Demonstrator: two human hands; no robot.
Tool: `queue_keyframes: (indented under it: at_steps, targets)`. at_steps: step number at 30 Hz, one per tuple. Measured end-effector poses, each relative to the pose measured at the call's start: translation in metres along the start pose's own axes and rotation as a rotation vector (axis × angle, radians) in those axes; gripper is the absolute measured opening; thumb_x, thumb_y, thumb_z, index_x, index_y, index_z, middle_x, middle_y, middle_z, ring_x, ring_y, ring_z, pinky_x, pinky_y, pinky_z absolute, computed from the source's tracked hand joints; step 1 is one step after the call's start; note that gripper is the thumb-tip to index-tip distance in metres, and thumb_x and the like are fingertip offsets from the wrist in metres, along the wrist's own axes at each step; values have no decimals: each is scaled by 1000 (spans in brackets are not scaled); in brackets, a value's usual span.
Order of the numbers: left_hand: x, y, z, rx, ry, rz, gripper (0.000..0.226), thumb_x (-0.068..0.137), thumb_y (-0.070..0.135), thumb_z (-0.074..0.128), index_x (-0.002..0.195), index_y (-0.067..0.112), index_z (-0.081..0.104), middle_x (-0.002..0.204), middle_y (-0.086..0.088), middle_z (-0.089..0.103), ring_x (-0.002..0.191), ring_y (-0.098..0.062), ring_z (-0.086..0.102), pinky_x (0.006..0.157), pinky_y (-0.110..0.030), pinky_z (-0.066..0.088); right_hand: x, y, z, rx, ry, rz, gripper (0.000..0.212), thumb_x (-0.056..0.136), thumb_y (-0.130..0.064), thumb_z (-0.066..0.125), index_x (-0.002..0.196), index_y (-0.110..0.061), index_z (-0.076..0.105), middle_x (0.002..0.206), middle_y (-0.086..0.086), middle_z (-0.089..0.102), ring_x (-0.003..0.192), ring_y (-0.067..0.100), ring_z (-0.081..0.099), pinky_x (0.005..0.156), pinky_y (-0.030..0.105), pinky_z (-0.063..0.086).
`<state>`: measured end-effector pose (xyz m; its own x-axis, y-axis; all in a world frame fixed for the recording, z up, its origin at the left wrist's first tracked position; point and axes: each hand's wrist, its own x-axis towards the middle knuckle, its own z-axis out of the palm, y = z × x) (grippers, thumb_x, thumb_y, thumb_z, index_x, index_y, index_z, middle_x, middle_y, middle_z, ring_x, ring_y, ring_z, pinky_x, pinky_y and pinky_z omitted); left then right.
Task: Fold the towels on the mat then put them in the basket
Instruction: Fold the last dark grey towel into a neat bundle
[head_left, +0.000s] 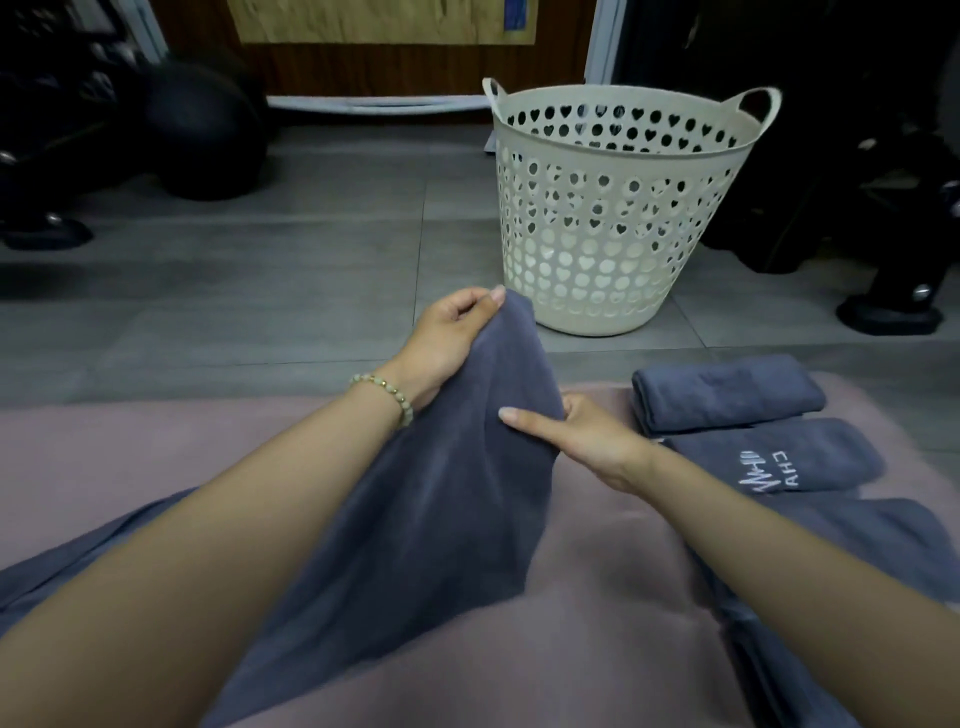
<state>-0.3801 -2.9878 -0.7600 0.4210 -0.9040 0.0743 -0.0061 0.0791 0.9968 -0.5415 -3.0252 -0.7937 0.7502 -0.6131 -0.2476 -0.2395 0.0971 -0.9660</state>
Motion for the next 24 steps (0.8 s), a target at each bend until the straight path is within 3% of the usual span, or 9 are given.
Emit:
queue_keyframes:
  at_steps: [4, 7, 10, 14, 17, 19, 21, 22, 24]
  targets:
    - [21, 33, 8, -107, 31, -42, 18, 97, 25, 51, 84, 17, 61, 79, 1, 65, 68, -4, 59, 67, -15, 51, -10, -10, -14, 73, 27, -16, 29, 90, -29, 61, 106, -6, 70, 100, 4, 74, 93, 13, 69, 83, 21, 54]
    - [43, 56, 24, -236, 57, -80, 20, 97, 27, 51, 101, 11, 61, 94, -7, 67, 84, -15, 64, 75, -21, 55, -29, -5, -27, -44, -63, 77, 27, 85, -28, 67, 104, -9, 70, 97, 4, 74, 91, 16, 70, 84, 25, 55]
    - [63, 68, 50, -232, 45, -114, 29, 97, 29, 51, 115, 8, 61, 106, -9, 69, 92, -17, 66, 78, -24, 56, -55, 6, -50, -98, -100, 114, 29, 87, -32, 63, 103, -9, 71, 102, 2, 73, 95, 13, 68, 83, 20, 53]
    - [86, 60, 103, -173, -18, -107, 17, 97, 28, 51, 96, 15, 63, 93, -4, 67, 85, -14, 61, 82, -24, 52, -91, 11, -104, -67, 156, 90, 30, 95, -38, 50, 90, -18, 71, 84, -11, 74, 82, 0, 68, 74, 16, 50]
    - [99, 31, 145, 107, -45, 3, 14, 96, 25, 54, 89, 16, 63, 80, 8, 60, 73, 1, 54, 72, -8, 44, -122, 32, -144, -252, 426, 0, 34, 98, -32, 46, 71, -20, 64, 63, -20, 67, 64, -10, 59, 67, 13, 43]
    - [104, 6, 166, 399, -146, 95, 16, 94, 22, 57, 82, 16, 65, 75, 7, 59, 67, 5, 51, 70, -10, 42, -145, 53, -170, -325, 501, 27, 34, 96, -31, 50, 72, -13, 65, 65, -15, 68, 64, -5, 59, 70, 24, 49]
    - [110, -16, 185, 671, -263, 92, 29, 91, 26, 60, 63, 19, 62, 66, 4, 59, 65, -6, 51, 67, -22, 42, -168, 68, -190, -329, 466, 147, 48, 86, -49, 55, 81, -3, 69, 77, -1, 74, 73, 7, 66, 80, 37, 54]
    - [112, -23, 196, 744, -304, 66, 34, 91, 27, 60, 59, 19, 60, 60, 4, 56, 60, -9, 49, 61, -22, 40, -180, 71, -196, -283, 404, 224, 53, 80, -54, 57, 87, -4, 71, 85, 3, 75, 81, 11, 69, 84, 38, 54]
    - [110, -28, 220, 706, -344, -24, 33, 93, 26, 58, 62, 13, 57, 51, 2, 50, 46, -10, 49, 48, -20, 41, -198, 72, -205, -123, 248, 350, 41, 76, -51, 66, 94, -15, 74, 96, -1, 75, 93, 11, 69, 87, 29, 54]
